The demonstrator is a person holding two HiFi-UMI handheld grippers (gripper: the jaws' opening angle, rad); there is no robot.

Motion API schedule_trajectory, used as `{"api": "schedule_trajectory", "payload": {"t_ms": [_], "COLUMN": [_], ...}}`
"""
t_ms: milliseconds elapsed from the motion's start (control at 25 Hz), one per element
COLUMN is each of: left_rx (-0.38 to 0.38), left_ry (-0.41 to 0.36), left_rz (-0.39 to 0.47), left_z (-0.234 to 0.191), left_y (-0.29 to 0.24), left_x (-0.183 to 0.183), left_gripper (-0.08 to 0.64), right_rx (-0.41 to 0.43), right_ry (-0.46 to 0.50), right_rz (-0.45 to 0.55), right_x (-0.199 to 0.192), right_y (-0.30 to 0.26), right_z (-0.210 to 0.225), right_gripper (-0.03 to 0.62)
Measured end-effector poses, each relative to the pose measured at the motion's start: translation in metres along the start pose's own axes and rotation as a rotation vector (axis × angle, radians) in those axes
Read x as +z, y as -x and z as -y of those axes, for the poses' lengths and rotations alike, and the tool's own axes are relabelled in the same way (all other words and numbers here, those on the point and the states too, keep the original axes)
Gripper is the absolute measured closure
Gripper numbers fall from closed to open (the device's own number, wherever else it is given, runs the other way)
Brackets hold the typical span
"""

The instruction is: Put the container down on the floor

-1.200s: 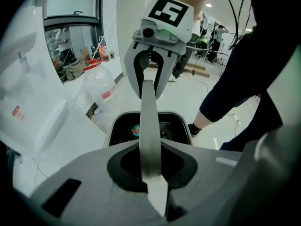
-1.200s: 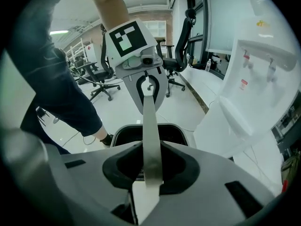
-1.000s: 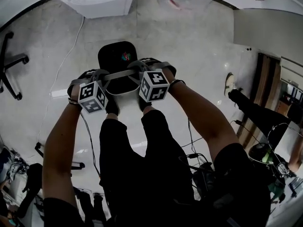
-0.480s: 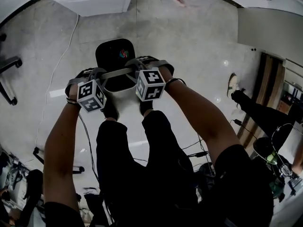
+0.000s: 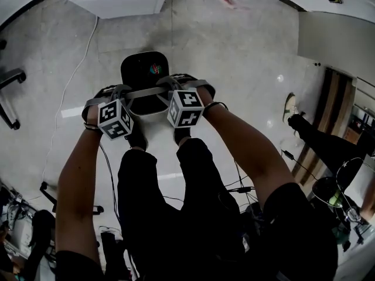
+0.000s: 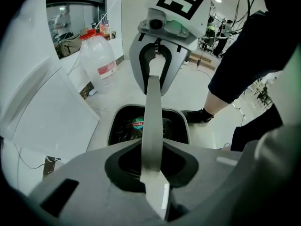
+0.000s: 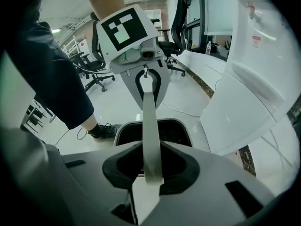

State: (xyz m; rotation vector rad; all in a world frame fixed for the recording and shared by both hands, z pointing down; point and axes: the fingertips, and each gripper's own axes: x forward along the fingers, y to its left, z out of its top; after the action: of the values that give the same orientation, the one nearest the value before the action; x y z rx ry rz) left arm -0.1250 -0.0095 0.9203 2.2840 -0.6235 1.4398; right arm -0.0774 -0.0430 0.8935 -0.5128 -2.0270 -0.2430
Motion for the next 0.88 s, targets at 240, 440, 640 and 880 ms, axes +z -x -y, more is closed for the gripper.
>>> {"api": "schedule_trajectory", "payload": {"t_ms": [240, 440, 640, 880], "left_rx": [0.013, 0.049, 0.059, 0.099], "left_ry": [0.04, 0.108, 0.122, 0.165], "left_rz": [0.016, 0.015, -0.032, -0.064], "left_z": [0.002, -0.002, 0.003, 0.007], "left_y": [0.001, 0.007, 0.016, 0.026], "left_x": [0.001, -0.01, -0.028, -0.034], "left_gripper": [0.505, 0.45, 0.421, 0.403], "right_rx": [0.001, -0.028, -0.029, -0.087], "right_ry": [-0.031, -0.108, -0.129, -0.252], "right_rz": [-0.003, 0.013, -0.004, 0.003], "right_x": [-0.001, -0.006, -0.015, -0.018], "right_y": [0.0, 0.005, 0.011, 0.027], "right_z": [-0.001, 0.001, -0.005, 0.0], "right_gripper": [0.514, 0.477, 0.428, 0.422]}}
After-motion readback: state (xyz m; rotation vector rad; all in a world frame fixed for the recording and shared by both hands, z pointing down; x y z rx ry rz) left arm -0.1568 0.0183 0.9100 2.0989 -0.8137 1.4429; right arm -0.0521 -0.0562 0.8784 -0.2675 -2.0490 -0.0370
